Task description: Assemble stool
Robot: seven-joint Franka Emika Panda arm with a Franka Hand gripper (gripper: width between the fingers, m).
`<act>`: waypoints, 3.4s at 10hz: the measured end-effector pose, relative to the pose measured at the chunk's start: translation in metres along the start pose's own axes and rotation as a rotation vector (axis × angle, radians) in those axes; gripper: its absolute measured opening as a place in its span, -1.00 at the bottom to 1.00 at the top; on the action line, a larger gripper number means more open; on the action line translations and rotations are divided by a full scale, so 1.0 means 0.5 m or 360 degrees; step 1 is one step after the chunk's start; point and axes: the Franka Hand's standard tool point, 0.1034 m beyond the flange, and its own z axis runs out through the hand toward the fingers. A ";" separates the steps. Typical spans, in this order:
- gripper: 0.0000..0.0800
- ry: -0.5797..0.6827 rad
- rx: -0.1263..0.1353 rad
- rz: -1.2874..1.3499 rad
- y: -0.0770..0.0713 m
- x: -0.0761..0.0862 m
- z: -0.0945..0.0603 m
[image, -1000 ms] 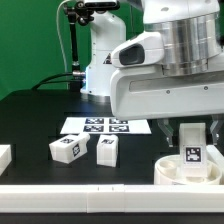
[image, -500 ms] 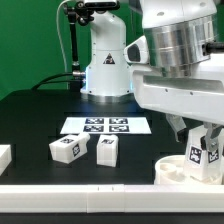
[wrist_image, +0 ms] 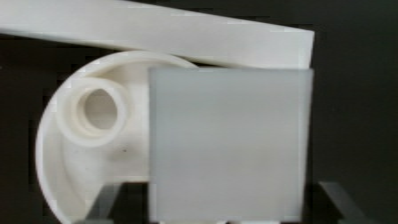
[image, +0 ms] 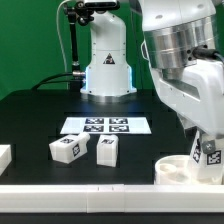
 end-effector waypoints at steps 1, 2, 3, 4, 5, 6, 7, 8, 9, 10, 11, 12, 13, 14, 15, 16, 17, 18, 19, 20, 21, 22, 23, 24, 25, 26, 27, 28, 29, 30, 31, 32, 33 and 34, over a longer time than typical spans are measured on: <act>-0.16 -0.0006 -0.0004 0.0092 0.001 -0.002 0.000; -0.16 -0.0010 -0.0010 0.0145 0.001 -0.004 -0.001; -0.16 -0.0010 -0.0010 0.0134 0.001 -0.005 0.001; 0.04 -0.0007 -0.0017 0.0091 0.001 -0.008 0.000; 0.38 0.0004 -0.0068 -0.0067 0.000 -0.022 -0.009; 0.38 0.0000 -0.0080 -0.0158 -0.008 -0.039 -0.019; 0.57 -0.0002 -0.0068 -0.0278 -0.013 -0.055 -0.030; 0.61 -0.0002 -0.0057 -0.0416 -0.013 -0.070 -0.041; 0.61 -0.0009 -0.0058 -0.0551 -0.011 -0.071 -0.039; 0.62 -0.0012 -0.0060 -0.0671 -0.011 -0.070 -0.037; 0.62 -0.0014 -0.0061 -0.0754 -0.011 -0.070 -0.037; 0.62 -0.0017 -0.0061 -0.0886 -0.010 -0.069 -0.036; 0.62 -0.0009 -0.0062 -0.1005 -0.010 -0.070 -0.035; 0.62 0.0055 -0.0057 -0.1315 -0.014 -0.072 -0.032; 0.62 0.0087 -0.0047 -0.1558 -0.013 -0.080 -0.026; 0.62 0.0087 -0.0056 -0.1782 -0.009 -0.084 -0.023; 0.62 0.0082 -0.0057 -0.2015 -0.010 -0.089 -0.024; 0.62 0.0083 -0.0055 -0.2149 -0.011 -0.089 -0.025; 0.62 0.0089 -0.0046 -0.2123 -0.013 -0.094 -0.033; 0.62 0.0090 -0.0054 -0.2267 -0.013 -0.091 -0.032; 0.62 0.0089 -0.0060 -0.2358 -0.013 -0.089 -0.031; 0.62 0.0095 -0.0074 -0.2538 -0.013 -0.086 -0.032; 0.62 0.0105 -0.0083 -0.2637 -0.014 -0.083 -0.032; 0.62 0.0152 -0.0097 -0.2911 -0.021 -0.077 -0.034; 0.62 0.0170 -0.0102 -0.3040 -0.019 -0.072 -0.030; 0.62 0.0194 -0.0122 -0.3253 -0.016 -0.068 -0.024; 0.62 0.0197 -0.0145 -0.3413 -0.012 -0.065 -0.020; 0.62 0.0192 -0.0156 -0.3504 -0.011 -0.063 -0.019; 0.62 0.0193 -0.0191 -0.3658 -0.010 -0.060 -0.018; 0.62 0.0194 -0.0212 -0.3757 -0.009 -0.059 -0.018; 0.62 0.0192 -0.0242 -0.3892 -0.008 -0.057 -0.017; 0.62 0.0188 -0.0262 -0.3973 -0.004 -0.055 -0.014; 0.62 0.0184 -0.0271 -0.4029 0.000 -0.052 -0.010; 0.62 0.0168 -0.0284 -0.4120 0.004 -0.048 -0.007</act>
Offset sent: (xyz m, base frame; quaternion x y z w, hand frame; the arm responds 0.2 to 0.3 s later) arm 0.0000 0.0000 0.0000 0.0000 0.0000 0.0000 1.0000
